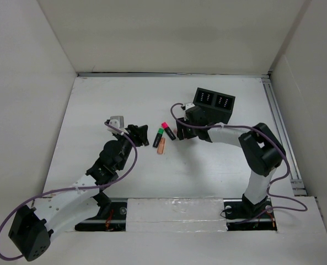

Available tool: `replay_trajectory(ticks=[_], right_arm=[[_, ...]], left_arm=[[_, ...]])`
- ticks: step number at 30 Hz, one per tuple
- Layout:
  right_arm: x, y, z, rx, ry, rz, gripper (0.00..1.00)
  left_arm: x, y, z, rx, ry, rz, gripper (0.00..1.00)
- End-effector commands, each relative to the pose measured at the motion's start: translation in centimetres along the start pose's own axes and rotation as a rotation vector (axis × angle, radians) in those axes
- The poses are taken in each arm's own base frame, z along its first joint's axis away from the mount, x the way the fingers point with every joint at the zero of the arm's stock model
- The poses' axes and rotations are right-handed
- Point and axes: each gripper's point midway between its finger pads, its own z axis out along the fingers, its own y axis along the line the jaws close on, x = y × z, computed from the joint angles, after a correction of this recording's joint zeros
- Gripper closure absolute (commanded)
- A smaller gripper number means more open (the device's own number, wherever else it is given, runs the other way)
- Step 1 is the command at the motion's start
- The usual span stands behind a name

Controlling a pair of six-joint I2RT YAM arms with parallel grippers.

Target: Organize the desk

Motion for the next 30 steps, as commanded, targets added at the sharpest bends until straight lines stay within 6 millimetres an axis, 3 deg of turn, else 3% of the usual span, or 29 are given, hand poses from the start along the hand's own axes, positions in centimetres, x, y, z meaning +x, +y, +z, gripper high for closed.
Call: replay_trajectory(ticks=[1, 5, 12, 16, 19, 23, 26, 29, 30], right_arm=[[0.7, -0.2, 0.1, 0.026, 0.009, -0.001, 0.37], [1.3, 0.5, 0.4, 0.049, 0.022, -0.032, 0.39], [2.8, -0.9, 0.3, 0.207, 0.032, -0.069, 0.69], [2.6, -0.6, -0.7, 0.207, 0.011, -0.057, 0.75], [-0.3, 0.4, -3.3, 0.17, -0.067, -0.045, 0.76], [-7.4, 1.5, -8.9, 0.095, -0.257, -0.003, 0.76], [-12.0, 0.3, -11.6, 0.079, -0.369, 0.045, 0.76], [-16.4, -2.2, -13.3, 0.1, -0.463, 0.095, 0.76], [-17.0, -3.1, -13.0, 0.113, -0.468, 0.104, 0.75]], left_arm=[[-0.8, 0.0, -0.1, 0.007, -0.037, -0.008, 0.55], [-0.9, 0.1, -0.1, 0.002, -0.041, -0.007, 0.55], [-1.1, 0.1, -0.3, 0.003, -0.047, -0.011, 0.55], [-1.3, 0.1, -0.5, 0.006, -0.055, -0.015, 0.55], [-1.3, 0.1, -0.5, 0.006, -0.056, -0.015, 0.55], [-1.4, -0.1, -0.4, 0.01, -0.057, -0.018, 0.55], [-1.3, 0.1, -0.5, 0.004, -0.056, -0.019, 0.55], [-1.4, 0.0, -0.6, 0.01, -0.057, -0.022, 0.55], [-1.5, -0.1, -0.6, 0.013, -0.059, -0.024, 0.55]])
